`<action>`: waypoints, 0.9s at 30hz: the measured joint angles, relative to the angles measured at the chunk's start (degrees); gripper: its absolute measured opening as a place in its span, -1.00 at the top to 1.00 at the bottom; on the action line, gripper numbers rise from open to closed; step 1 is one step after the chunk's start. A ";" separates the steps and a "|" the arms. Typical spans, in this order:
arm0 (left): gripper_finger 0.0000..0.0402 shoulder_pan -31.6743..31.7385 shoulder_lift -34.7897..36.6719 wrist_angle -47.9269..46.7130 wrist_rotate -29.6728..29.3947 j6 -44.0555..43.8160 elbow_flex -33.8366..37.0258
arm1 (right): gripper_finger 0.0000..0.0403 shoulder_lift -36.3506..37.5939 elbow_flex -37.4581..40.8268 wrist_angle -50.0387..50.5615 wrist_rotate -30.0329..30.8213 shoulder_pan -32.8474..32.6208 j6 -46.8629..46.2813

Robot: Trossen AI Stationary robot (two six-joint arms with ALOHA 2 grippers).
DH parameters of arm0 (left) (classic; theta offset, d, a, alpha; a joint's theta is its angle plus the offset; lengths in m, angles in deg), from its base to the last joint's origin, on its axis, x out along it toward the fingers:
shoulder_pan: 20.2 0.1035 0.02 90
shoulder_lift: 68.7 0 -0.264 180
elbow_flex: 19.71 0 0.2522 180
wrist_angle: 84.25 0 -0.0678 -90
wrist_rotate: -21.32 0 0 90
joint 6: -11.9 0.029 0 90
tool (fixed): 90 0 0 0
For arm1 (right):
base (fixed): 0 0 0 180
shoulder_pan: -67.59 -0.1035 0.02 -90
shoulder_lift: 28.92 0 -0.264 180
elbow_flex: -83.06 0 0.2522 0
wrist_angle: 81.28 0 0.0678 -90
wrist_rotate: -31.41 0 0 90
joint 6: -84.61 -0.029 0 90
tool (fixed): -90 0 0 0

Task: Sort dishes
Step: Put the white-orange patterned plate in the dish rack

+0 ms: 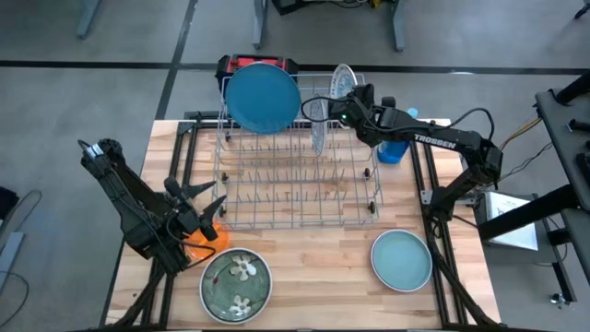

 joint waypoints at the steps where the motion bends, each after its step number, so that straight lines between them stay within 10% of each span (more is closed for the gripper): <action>1: -0.03 -0.01 0.00 0.01 0.00 0.00 0.00 | 0.96 -0.17 0.00 0.00 -0.24 0.00 -0.05; 27: -0.03 0.02 0.00 0.09 0.02 0.00 0.00 | 0.96 -4.51 0.00 1.13 -0.97 -0.04 -1.68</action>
